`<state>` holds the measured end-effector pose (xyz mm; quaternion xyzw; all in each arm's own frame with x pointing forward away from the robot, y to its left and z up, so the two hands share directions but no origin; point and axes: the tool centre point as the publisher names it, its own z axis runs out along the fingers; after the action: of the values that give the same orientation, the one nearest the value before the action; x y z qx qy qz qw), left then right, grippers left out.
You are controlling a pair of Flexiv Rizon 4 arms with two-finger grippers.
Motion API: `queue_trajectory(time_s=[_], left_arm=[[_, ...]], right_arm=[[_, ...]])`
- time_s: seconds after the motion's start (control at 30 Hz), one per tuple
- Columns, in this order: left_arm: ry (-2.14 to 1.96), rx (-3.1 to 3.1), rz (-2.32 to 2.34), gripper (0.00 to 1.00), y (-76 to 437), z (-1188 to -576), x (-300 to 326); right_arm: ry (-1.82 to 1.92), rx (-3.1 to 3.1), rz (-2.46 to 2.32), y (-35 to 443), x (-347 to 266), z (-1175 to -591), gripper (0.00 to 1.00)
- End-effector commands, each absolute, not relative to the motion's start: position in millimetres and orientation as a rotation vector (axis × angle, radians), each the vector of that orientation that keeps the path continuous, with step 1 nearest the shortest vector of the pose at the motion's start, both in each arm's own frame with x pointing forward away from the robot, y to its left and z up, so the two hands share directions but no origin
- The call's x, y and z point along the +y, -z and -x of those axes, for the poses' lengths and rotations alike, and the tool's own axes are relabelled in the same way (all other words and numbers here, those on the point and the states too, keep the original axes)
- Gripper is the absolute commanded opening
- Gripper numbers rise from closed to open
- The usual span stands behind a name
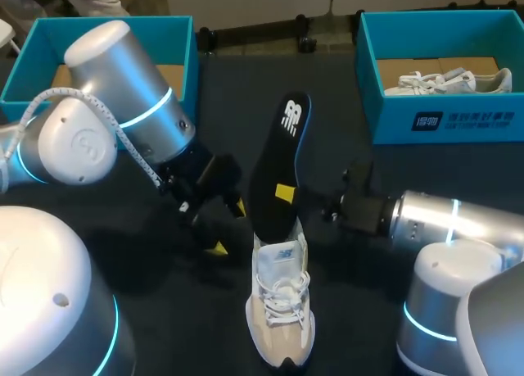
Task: Take the shoe out of the shoebox, open the shoe tongue, remove and reinsert the insole, then place the shoe into the shoebox
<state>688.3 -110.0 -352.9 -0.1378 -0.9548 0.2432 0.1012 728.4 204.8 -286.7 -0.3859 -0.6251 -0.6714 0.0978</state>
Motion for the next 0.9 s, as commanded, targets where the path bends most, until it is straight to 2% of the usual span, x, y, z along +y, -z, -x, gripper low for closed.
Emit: queue_trajectory(time_s=[0.03,0.9], left_arm=[[-0.705,-2.842,0.399,1.00,351,-685,-112],[-0.634,-2.883,0.356,1.00,354,-677,-115]], right_arm=[[1.974,-1.865,1.150,286,203,-729,0.00],[1.932,-1.872,1.138,305,193,-729,0.00]])
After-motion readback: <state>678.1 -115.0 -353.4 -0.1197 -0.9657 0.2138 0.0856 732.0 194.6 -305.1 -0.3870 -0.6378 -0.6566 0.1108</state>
